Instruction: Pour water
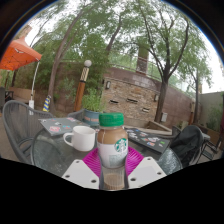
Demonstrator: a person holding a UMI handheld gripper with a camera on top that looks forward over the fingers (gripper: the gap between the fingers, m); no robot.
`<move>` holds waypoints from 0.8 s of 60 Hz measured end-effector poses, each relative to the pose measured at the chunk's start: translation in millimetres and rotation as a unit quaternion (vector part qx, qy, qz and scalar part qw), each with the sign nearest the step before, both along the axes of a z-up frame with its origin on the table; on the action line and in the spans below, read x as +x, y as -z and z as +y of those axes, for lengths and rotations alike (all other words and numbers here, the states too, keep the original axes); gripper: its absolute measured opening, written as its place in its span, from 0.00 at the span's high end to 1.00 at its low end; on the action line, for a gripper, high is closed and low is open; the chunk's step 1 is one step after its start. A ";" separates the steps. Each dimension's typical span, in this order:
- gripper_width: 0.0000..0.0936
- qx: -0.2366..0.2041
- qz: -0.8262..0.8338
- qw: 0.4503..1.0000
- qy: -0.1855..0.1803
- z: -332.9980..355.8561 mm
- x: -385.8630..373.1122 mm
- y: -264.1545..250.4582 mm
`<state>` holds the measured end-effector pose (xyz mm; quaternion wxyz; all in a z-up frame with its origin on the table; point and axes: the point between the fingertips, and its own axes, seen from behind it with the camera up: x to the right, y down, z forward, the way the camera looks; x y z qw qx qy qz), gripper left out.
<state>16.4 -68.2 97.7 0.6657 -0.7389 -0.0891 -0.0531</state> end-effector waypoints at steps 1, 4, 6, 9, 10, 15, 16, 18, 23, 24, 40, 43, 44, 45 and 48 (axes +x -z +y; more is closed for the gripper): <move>0.70 0.005 -0.021 1.000 0.004 7.9 0.0 -4.8; 0.70 0.014 -0.093 0.996 0.005 28.9 6.1 -24.7; 0.70 0.021 -0.150 0.989 0.003 35.1 1.5 -43.3; 0.70 0.042 -0.246 0.968 0.003 66.9 3.8 -56.2; 0.70 0.047 -0.282 0.958 0.002 74.3 2.3 -61.8; 0.70 0.060 -0.451 0.890 -0.018 108.8 -6.4 -71.9; 0.70 0.059 -0.487 0.871 -0.022 114.7 -8.9 -70.5; 0.71 0.052 -0.563 0.824 -0.025 128.8 -17.3 -69.4; 0.70 0.054 -0.686 0.724 -0.044 151.6 -10.6 -67.9; 0.70 0.054 -0.705 0.706 -0.045 154.3 -11.8 -66.7; 0.70 0.098 -0.865 0.488 -0.064 172.4 -35.1 -82.2; 0.70 0.107 -0.868 0.483 -0.048 164.3 -39.7 -74.2; 0.70 0.104 -0.871 0.475 -0.070 176.5 -40.3 -82.0; 0.70 0.105 -0.872 0.473 -0.070 175.0 -40.8 -82.4; 0.70 0.112 -0.874 0.471 -0.041 165.7 -43.3 -68.7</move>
